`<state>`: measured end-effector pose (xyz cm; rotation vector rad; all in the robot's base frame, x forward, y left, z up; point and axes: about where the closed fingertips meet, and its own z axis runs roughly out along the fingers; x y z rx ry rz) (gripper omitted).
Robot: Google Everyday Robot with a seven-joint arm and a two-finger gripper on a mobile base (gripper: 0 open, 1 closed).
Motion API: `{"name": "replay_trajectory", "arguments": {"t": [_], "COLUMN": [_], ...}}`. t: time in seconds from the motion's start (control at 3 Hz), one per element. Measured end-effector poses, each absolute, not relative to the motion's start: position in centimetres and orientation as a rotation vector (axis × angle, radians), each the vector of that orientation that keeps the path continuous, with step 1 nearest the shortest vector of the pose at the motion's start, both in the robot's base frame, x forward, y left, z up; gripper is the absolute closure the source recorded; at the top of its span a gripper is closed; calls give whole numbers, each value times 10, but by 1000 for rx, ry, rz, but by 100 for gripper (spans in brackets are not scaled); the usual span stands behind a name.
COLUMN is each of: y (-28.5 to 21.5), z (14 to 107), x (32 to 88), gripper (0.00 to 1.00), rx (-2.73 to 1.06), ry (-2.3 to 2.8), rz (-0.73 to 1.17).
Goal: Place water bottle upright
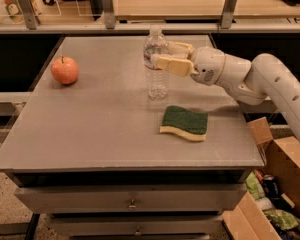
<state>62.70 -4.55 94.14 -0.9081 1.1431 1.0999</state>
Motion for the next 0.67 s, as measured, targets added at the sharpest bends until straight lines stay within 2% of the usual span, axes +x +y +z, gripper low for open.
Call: {"name": "replay_trajectory", "arguments": {"t": [0.67], "y": [-45], "z": [941], "x": [631], "gripper": [13], "rx": [-915], "ry": [1032], "rz": [1106]}}
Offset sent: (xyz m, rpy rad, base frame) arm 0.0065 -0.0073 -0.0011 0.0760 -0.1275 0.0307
